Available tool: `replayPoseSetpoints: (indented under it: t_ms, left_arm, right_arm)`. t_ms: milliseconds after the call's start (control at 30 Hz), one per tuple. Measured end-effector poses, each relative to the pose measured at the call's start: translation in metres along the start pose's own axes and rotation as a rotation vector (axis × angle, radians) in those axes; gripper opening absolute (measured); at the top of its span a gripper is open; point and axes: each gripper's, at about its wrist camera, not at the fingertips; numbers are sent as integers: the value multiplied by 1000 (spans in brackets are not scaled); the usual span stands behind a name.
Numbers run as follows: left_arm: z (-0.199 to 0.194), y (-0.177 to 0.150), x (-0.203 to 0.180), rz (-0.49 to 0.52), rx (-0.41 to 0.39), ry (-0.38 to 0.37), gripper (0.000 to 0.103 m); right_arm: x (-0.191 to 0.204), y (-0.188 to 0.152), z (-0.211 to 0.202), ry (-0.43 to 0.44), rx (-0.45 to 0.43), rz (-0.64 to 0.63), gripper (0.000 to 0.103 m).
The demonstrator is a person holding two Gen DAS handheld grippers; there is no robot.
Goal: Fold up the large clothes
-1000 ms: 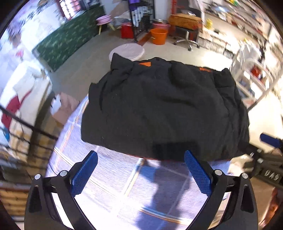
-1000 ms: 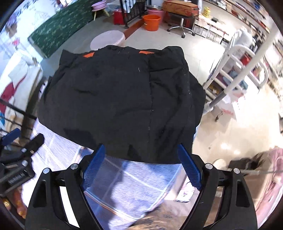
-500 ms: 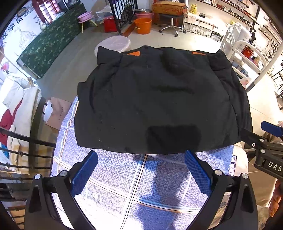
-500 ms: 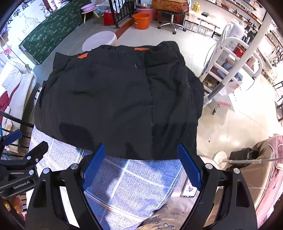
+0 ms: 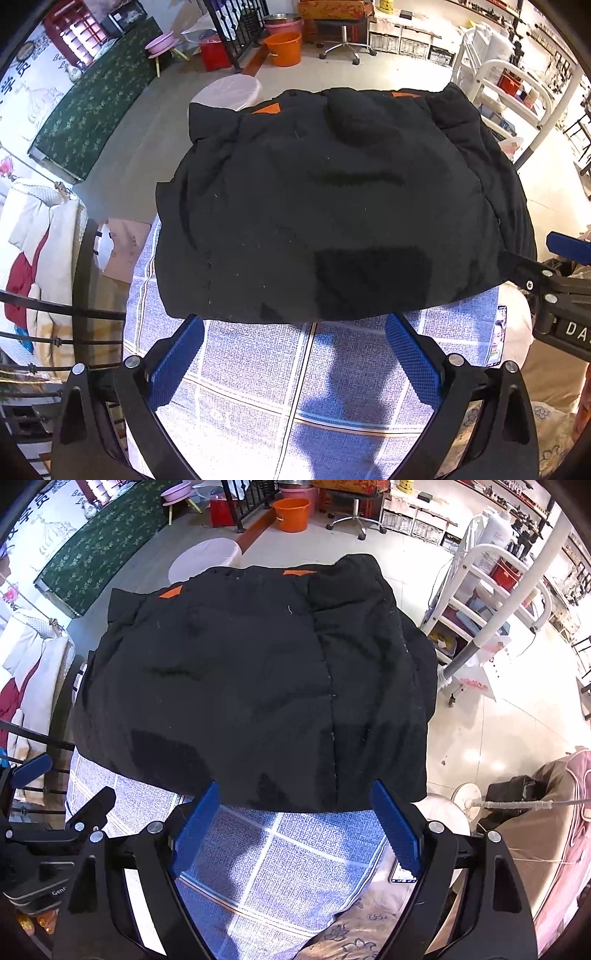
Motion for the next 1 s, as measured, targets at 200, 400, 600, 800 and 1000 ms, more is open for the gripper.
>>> replayPoseSetpoints:
  t_ms: [200, 400, 600, 800, 1000]
  left_arm:
    - [-1, 2, 5, -28, -1, 1, 97]
    - [0, 3, 7, -42, 7, -1, 97]
    - [0, 3, 8, -44, 8, -6, 97]
    - [1, 3, 8, -46, 15, -1, 97]
    - [0, 2, 9, -59, 5, -6, 97]
  right_arm:
    - [0, 4, -2, -8, -14, -9, 83]
    - [1, 4, -3, -7, -16, -19, 83]
    - [1, 4, -2, 0, -12, -18, 83]
    - [1, 3, -2, 2, -14, -16, 83]
    - [1, 3, -3, 3, -21, -18, 83]
Point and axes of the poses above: each gripper's, at about its wrist camera, not at the fingertips, and z roughly the way its jaws point, x to its left, y to its top, and after that the axes turned 15 degrees about -z, right-handed
